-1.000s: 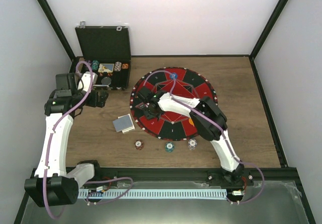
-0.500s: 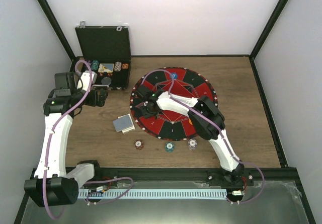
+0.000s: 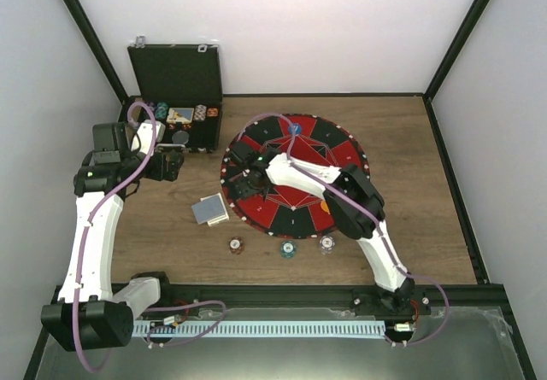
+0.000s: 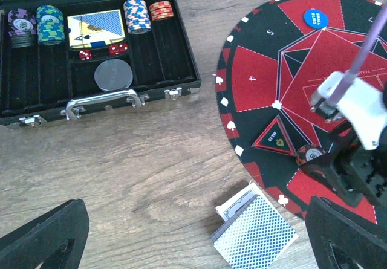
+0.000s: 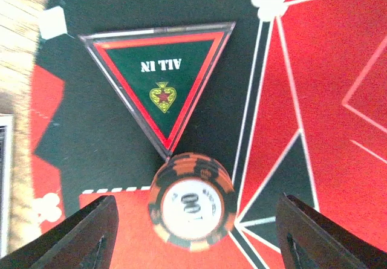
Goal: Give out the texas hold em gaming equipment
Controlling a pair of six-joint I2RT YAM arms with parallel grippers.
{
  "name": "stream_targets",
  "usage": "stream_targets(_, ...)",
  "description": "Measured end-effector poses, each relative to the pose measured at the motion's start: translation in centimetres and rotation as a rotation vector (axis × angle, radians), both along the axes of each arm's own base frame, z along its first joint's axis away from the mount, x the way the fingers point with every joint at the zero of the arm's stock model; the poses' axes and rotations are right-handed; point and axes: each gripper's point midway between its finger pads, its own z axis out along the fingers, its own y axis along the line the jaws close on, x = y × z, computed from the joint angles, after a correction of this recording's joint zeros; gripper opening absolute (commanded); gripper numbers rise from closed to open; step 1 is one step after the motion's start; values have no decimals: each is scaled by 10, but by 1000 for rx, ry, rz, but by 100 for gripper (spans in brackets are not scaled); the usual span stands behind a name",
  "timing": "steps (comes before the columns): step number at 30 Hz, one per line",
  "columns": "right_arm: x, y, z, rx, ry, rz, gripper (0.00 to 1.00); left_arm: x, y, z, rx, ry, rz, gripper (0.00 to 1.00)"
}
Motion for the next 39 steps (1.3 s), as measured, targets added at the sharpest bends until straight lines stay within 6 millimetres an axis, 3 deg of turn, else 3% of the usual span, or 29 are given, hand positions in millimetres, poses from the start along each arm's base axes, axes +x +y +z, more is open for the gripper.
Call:
stream_targets(5, -16, 9, 48, 36, -82, 23, 79, 0, -1, 0, -6, -1, -5, 100)
stream_targets(9, -72, 29, 76, 83, -103, 112, 85, 0, -2, 1, -11, -1, -10, 100)
stream_targets(13, -140, 43, 63, 74, -55, 221, 86, 0, -3, 1, -13, -1, -13, 100)
stream_targets(16, -167, 41, 42, 35, -12, 255, 84, 0, -4, 1, -15, -2, -15, 100)
stream_targets(31, -176, 36, -5, -54, 43, 256, 66, 0, -3, 1, -14, -1, -14, 100)
stream_targets(39, -176, 38, -8, -50, 48, 259, 58, 0, -3, 1, -13, -1, -13, 100)
